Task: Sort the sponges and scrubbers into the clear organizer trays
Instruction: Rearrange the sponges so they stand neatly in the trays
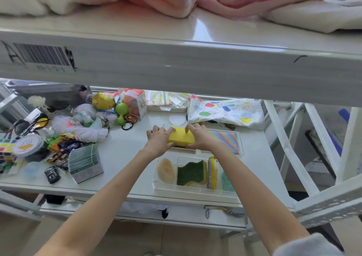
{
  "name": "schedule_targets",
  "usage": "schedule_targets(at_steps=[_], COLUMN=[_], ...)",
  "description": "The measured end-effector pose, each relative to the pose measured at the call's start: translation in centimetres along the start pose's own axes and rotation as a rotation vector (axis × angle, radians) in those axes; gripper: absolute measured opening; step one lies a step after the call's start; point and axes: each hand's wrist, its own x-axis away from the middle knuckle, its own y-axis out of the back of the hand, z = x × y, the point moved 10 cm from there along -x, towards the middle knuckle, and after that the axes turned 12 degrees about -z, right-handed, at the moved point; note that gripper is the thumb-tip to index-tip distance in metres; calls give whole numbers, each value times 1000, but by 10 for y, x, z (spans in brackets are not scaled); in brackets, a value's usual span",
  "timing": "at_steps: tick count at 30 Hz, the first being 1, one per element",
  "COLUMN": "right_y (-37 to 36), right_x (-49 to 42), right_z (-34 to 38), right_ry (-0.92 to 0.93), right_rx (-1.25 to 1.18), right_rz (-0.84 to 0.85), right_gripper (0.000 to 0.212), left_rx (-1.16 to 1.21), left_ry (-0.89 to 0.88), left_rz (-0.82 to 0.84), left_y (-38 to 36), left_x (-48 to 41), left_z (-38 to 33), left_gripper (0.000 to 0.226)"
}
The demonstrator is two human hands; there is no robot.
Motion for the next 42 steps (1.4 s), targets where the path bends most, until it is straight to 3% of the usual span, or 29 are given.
schedule_targets(at_steps=[5, 10, 18, 30, 36, 42], right_y=[22, 71, 90, 90, 87, 85], right_x=[1, 24, 79, 109, 111, 111], right_z=[2, -33, -119, -170, -171, -171], right_ry=[5, -34, -178, -212, -178, -170], right_rx=[-39, -31, -17, -3, 3, -19], right_rz=[-62, -160, -169, -178, -180, -171], right_gripper=[52, 51, 50, 51, 51, 50], left_rx=[147, 249, 256, 274, 402, 628], left_ry=[-27, -170, -360, -205, -90, 30], left_rz=[-102, -185, -108, 286, 314, 196], left_y=[21, 48, 28, -7, -8, 5], left_x=[-1, -7, -6, -23, -27, -32], left_z=[-6, -61, -151, -140, -141, -135], left_gripper=[52, 54, 43, 48, 49, 15])
